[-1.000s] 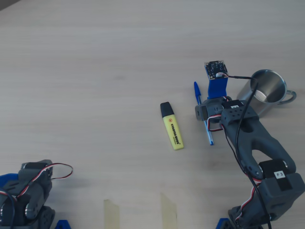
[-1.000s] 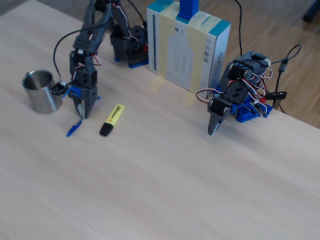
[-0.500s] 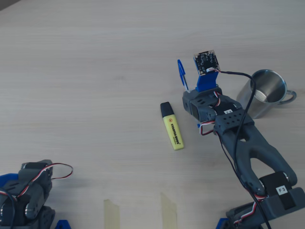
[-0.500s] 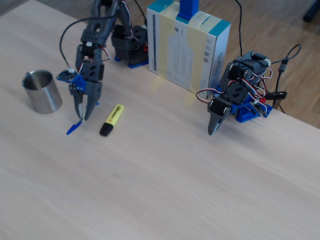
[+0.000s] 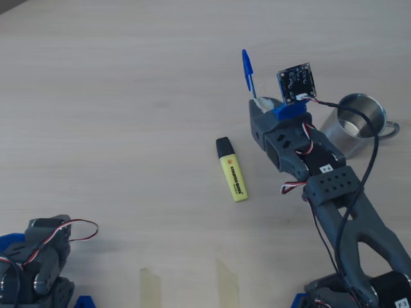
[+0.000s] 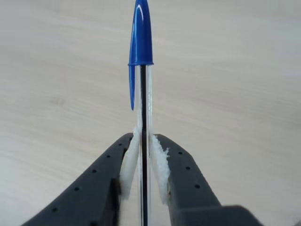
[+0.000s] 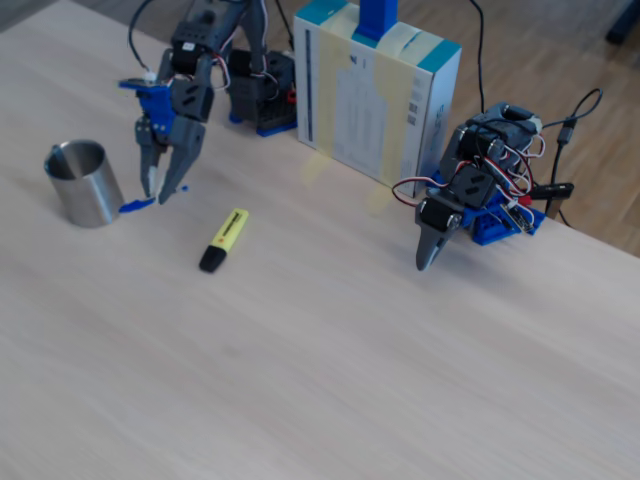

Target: Grab the blue pen and put it in the silver cup.

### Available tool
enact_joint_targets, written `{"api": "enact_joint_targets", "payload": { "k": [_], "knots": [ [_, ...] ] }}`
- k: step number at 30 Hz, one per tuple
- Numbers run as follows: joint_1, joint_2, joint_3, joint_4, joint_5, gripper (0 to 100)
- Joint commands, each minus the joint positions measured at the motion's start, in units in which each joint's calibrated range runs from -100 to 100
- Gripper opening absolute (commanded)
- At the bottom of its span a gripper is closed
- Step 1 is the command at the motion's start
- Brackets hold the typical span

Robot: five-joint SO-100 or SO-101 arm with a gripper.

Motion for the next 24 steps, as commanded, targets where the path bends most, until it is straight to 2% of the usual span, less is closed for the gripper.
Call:
{"api": "enact_joint_targets", "payload": {
  "k": [1, 8, 16, 24],
  "knots": [
    [0.7, -5.1, -0.4, -5.5, 0.2, 2],
    [4.5, -8.2, 1.1, -16.1, 0.3, 2],
    [11.5, -9.3, 9.2, -33.7, 0.3, 2],
    [20.3, -8.3, 11.2, -40.3, 0.3, 2]
  ]
}}
